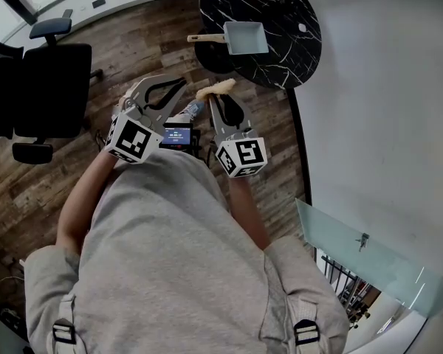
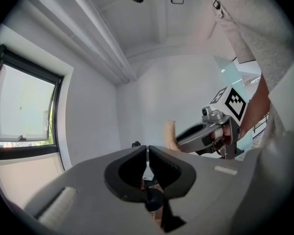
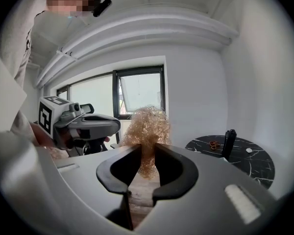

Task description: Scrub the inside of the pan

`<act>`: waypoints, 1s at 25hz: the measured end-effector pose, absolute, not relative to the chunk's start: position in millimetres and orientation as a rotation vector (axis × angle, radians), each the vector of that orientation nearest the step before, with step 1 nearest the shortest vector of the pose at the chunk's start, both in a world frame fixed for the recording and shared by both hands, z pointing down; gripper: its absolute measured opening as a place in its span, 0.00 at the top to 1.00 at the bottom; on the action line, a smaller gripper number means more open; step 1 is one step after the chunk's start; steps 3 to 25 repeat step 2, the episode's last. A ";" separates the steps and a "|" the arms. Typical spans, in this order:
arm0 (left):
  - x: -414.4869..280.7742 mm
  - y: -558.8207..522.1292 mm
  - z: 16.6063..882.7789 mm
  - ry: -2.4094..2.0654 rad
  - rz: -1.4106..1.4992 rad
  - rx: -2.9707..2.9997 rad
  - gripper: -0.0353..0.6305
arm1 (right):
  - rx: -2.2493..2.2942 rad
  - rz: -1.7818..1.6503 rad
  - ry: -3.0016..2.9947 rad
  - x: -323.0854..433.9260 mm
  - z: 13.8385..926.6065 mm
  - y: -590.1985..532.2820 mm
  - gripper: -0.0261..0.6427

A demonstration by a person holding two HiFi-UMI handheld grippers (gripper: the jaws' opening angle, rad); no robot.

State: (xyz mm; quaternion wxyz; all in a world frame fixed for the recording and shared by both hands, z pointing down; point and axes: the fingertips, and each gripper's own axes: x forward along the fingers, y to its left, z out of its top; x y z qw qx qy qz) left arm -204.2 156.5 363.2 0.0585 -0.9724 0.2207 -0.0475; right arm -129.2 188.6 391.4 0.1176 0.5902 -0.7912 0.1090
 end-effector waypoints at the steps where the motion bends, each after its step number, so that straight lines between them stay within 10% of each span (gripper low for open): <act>1: -204.4 156.7 361.9 0.668 -0.138 -2.946 0.92 | 1.720 0.309 -2.314 -130.4 391.5 188.4 0.81; 25: -204.7 156.9 360.9 0.667 -0.133 -2.945 0.92 | 1.712 0.300 -2.313 -131.5 391.5 188.2 0.81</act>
